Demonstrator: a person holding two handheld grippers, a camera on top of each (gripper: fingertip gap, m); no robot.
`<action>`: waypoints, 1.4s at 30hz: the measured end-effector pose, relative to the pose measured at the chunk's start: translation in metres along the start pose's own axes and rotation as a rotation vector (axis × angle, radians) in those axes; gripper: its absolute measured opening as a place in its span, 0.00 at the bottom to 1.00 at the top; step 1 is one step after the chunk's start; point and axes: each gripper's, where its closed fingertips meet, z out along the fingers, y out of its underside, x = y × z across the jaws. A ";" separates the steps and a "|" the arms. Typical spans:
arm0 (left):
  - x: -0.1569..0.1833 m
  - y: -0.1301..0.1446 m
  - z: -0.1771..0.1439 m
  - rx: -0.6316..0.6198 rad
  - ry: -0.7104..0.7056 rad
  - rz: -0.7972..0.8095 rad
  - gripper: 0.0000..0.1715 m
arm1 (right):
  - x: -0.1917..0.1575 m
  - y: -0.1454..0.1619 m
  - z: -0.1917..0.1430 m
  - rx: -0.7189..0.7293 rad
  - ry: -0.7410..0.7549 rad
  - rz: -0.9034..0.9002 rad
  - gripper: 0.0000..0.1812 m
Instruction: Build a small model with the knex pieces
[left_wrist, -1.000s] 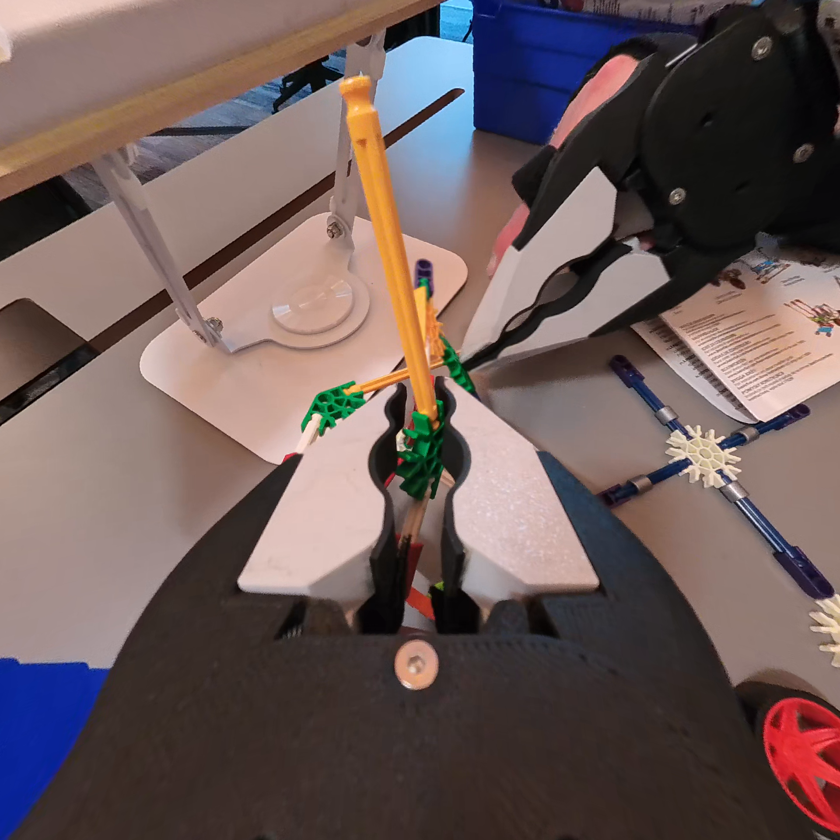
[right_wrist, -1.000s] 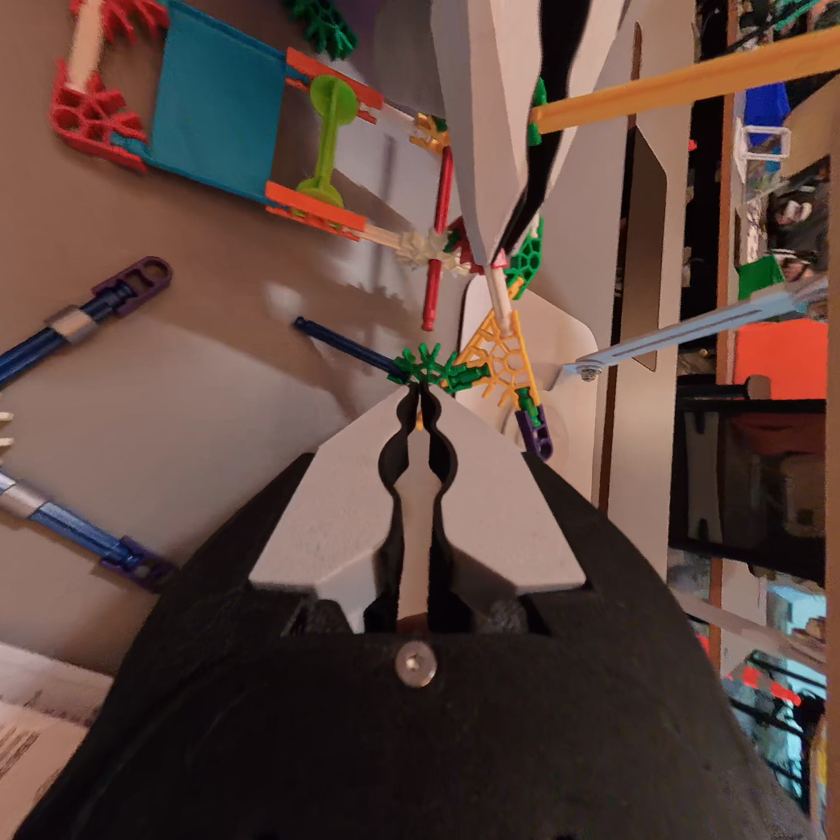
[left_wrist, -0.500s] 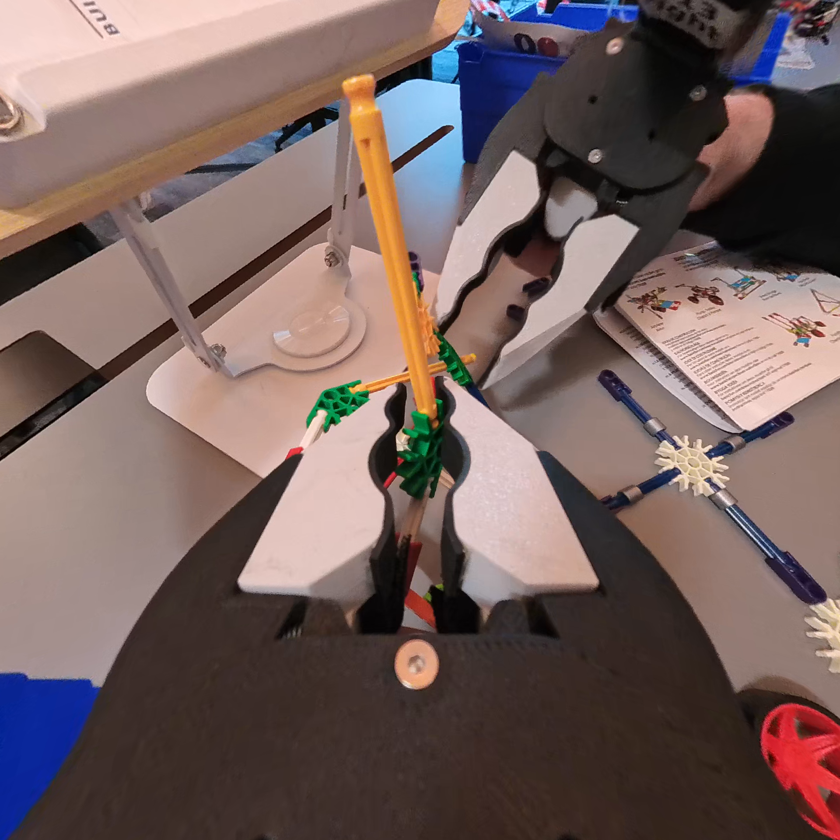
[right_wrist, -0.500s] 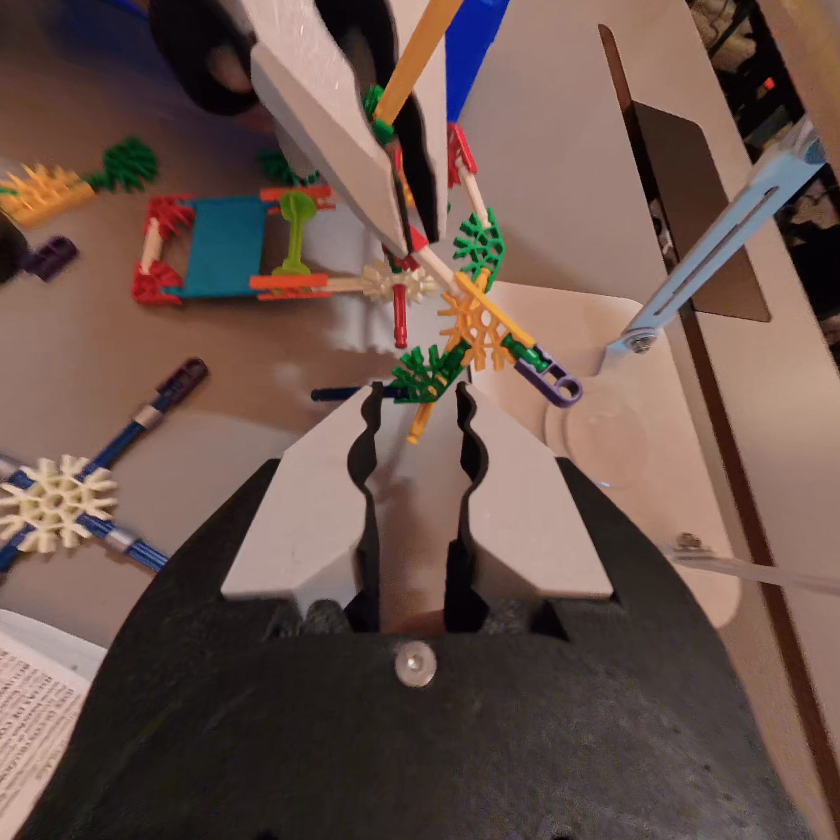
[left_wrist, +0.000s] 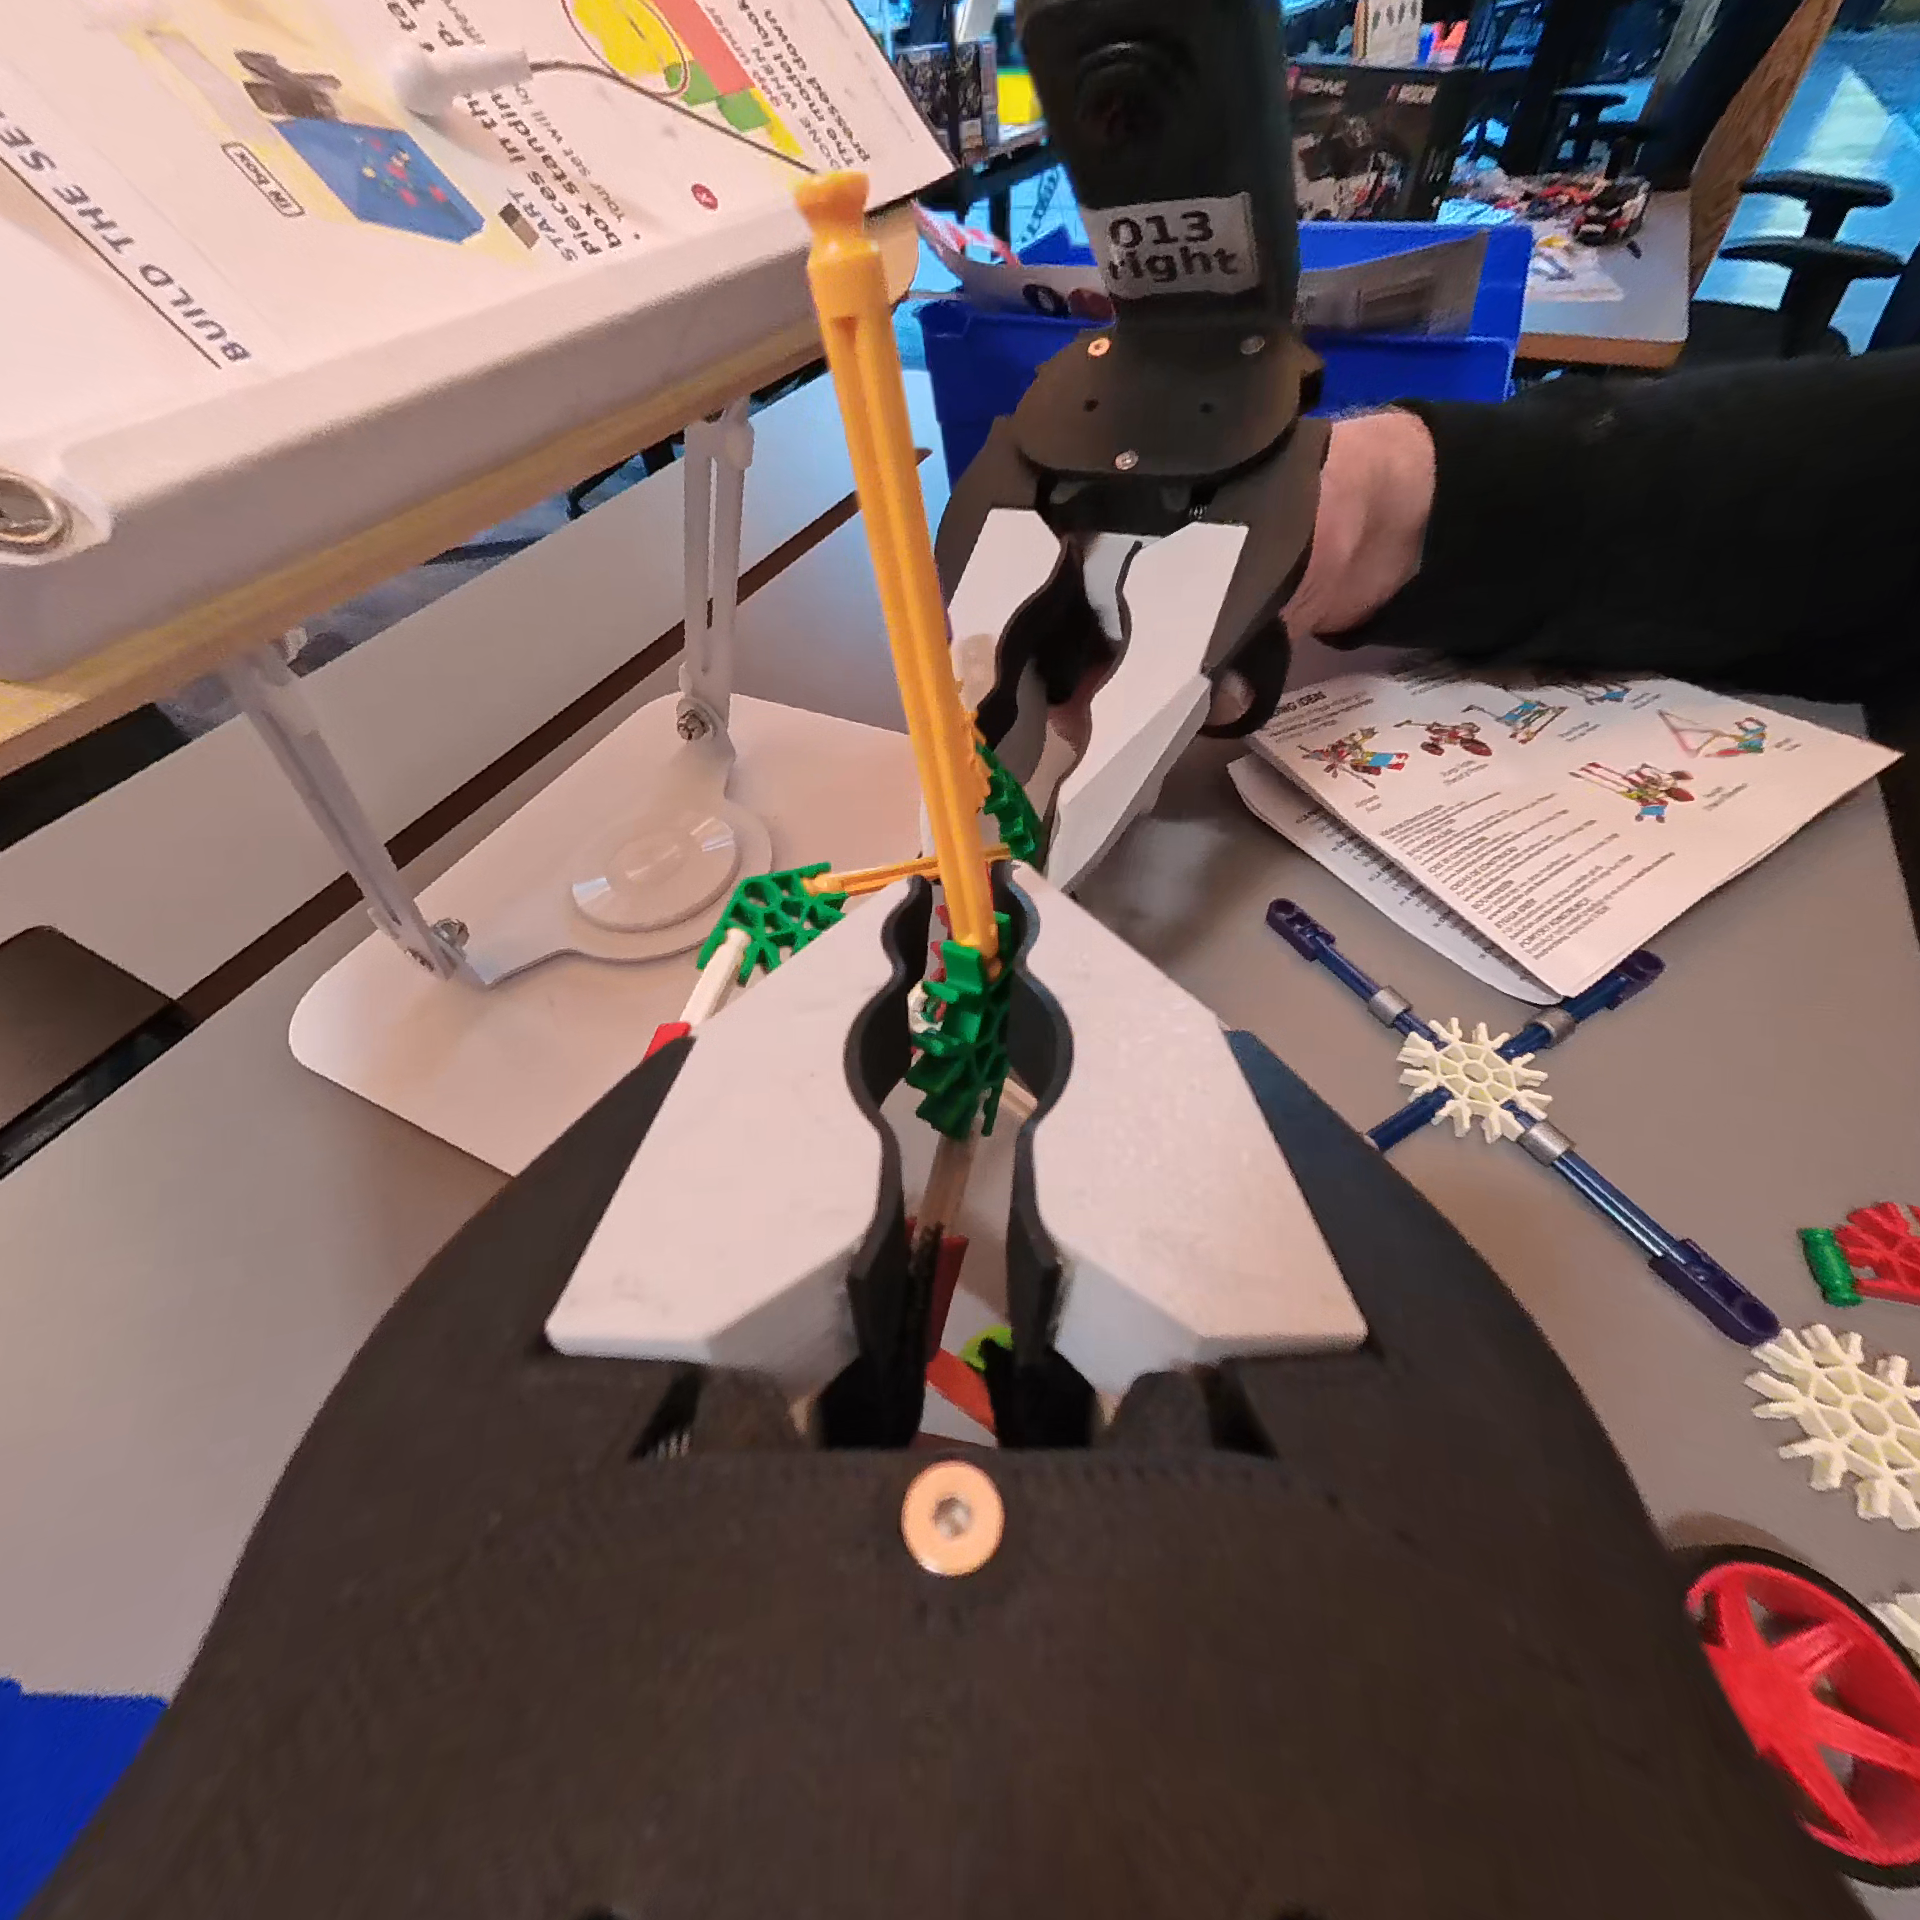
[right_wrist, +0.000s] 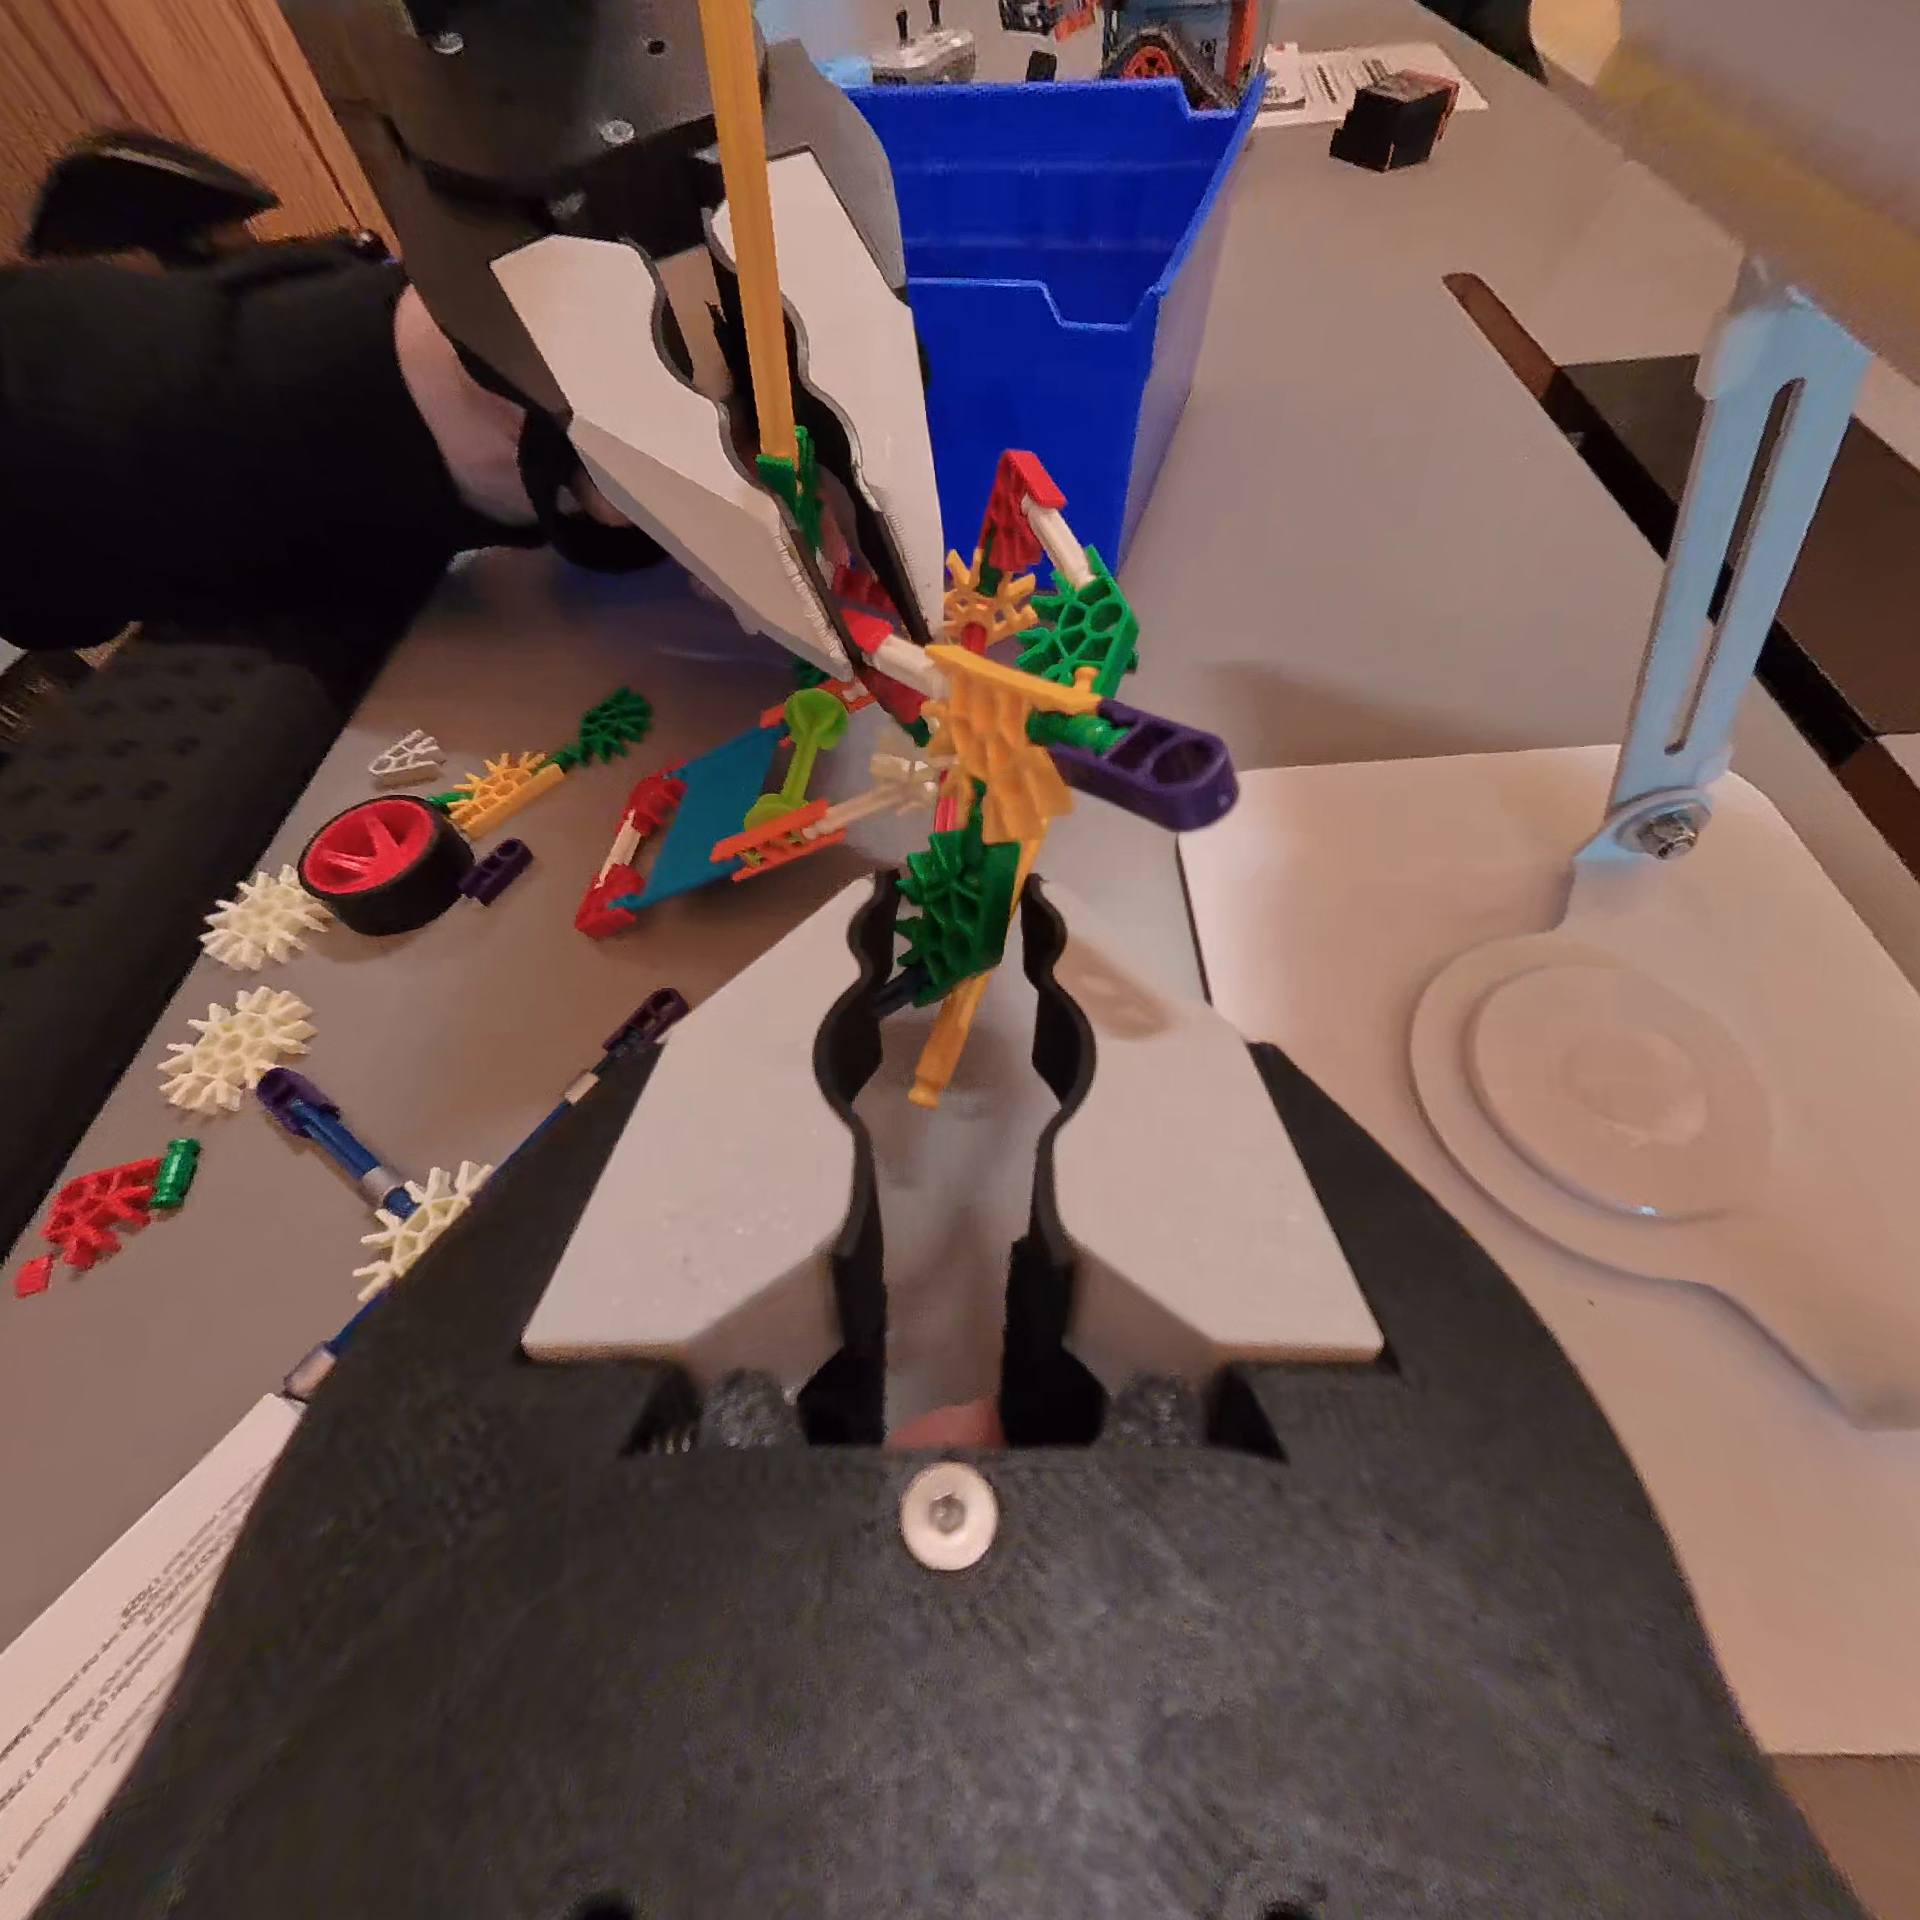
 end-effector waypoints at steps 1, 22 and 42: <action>-0.001 0.000 0.000 0.009 0.004 -0.006 0.05 | 0.000 -0.001 0.000 -0.002 0.010 -0.021 0.12; -0.013 -0.002 -0.005 0.072 -0.006 -0.071 0.06 | 0.000 -0.021 0.001 -0.007 0.212 -0.303 0.07; -0.002 0.013 -0.006 -0.019 0.016 0.051 0.06 | -0.012 -0.026 0.002 0.047 0.161 -0.320 0.05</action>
